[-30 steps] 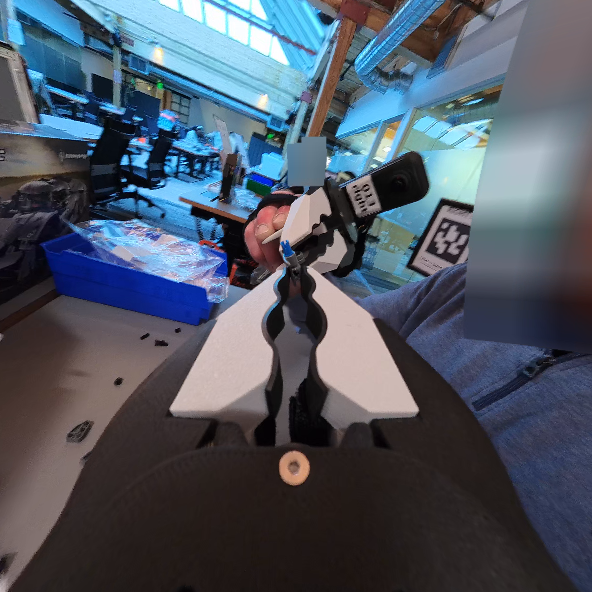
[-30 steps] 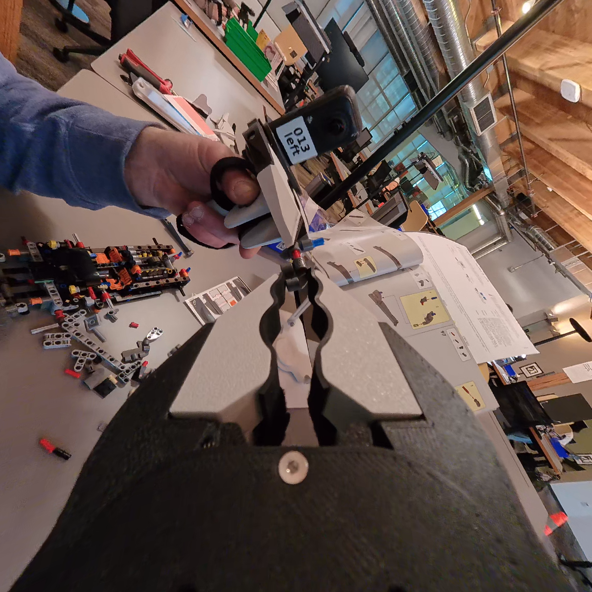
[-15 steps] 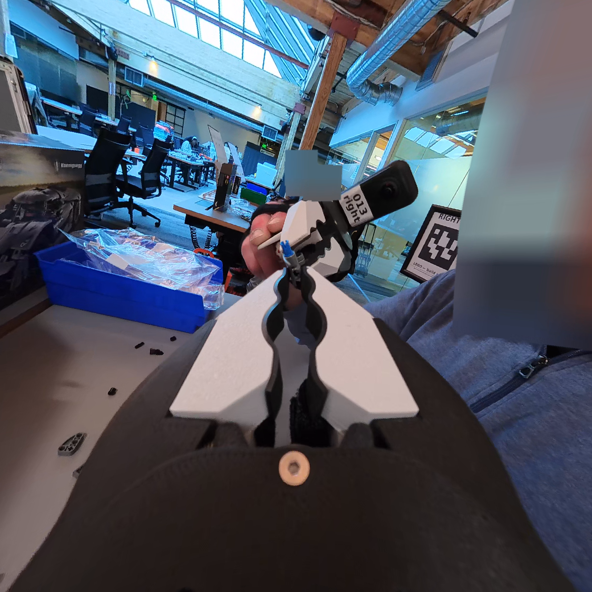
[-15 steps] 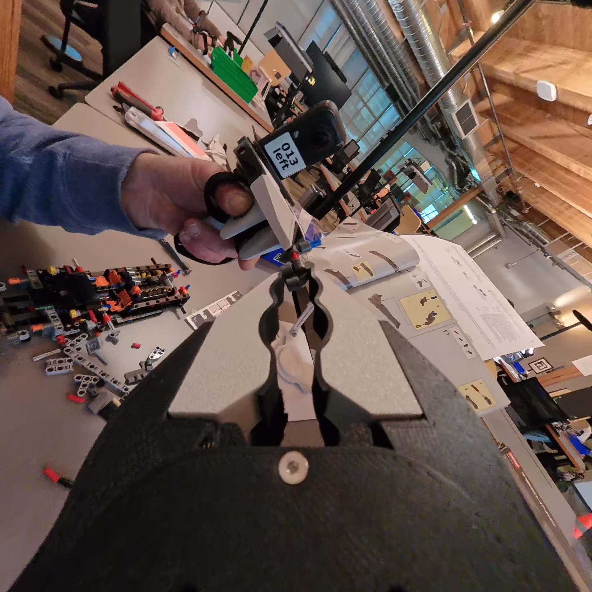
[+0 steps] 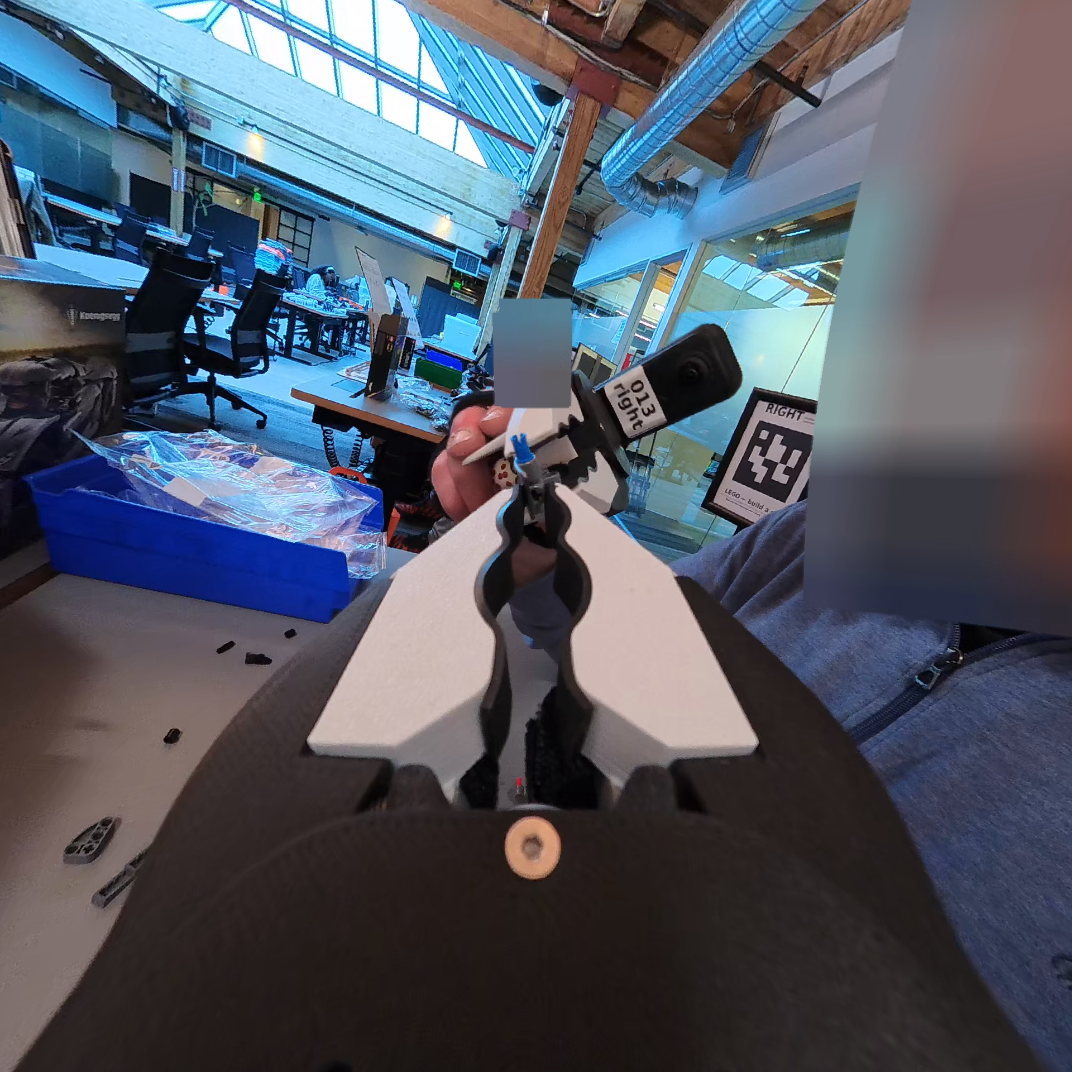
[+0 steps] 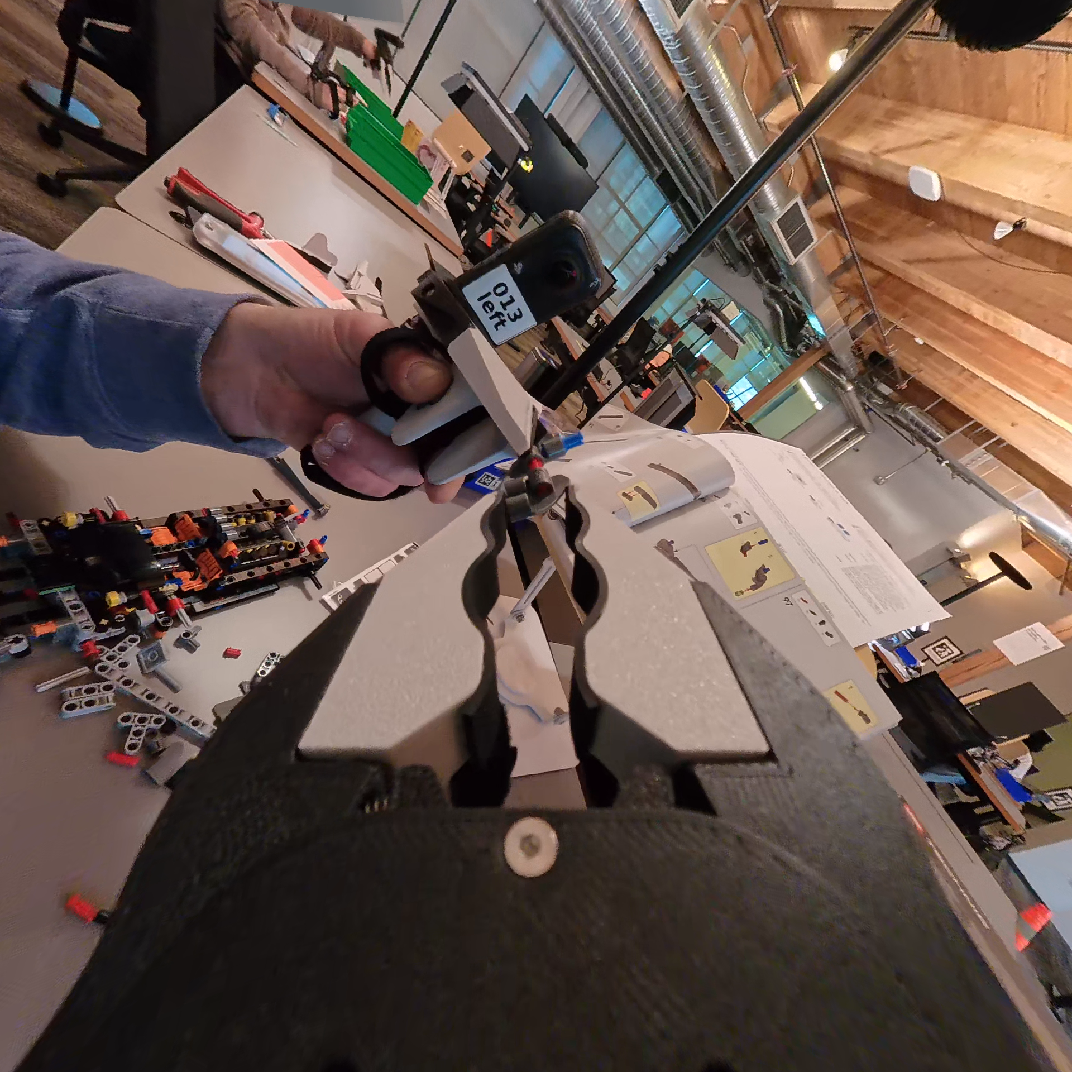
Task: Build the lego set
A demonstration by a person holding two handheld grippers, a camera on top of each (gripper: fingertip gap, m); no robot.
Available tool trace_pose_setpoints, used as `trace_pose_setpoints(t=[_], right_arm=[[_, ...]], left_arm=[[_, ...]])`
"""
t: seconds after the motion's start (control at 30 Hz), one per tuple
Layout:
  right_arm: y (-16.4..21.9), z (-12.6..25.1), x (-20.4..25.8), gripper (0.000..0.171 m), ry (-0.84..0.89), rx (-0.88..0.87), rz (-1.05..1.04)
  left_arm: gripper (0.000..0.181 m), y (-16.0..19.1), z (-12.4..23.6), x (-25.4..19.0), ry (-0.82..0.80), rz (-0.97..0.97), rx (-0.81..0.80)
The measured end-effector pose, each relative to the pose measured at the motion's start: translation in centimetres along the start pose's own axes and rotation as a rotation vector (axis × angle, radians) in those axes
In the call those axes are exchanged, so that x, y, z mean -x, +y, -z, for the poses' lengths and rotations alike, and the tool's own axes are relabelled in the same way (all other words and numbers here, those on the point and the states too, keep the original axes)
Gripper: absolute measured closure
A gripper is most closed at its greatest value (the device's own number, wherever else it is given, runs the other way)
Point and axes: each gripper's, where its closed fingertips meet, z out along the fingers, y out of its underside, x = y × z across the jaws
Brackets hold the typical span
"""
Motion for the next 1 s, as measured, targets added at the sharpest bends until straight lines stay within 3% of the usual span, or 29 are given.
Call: trace_pose_setpoints(t=[1.0], right_arm=[[0.71,0.16,0.36,0.160,0.015,0.106,0.119]], left_arm=[[0.177,0.77,-0.22,0.26,-0.041,-0.011,0.060]])
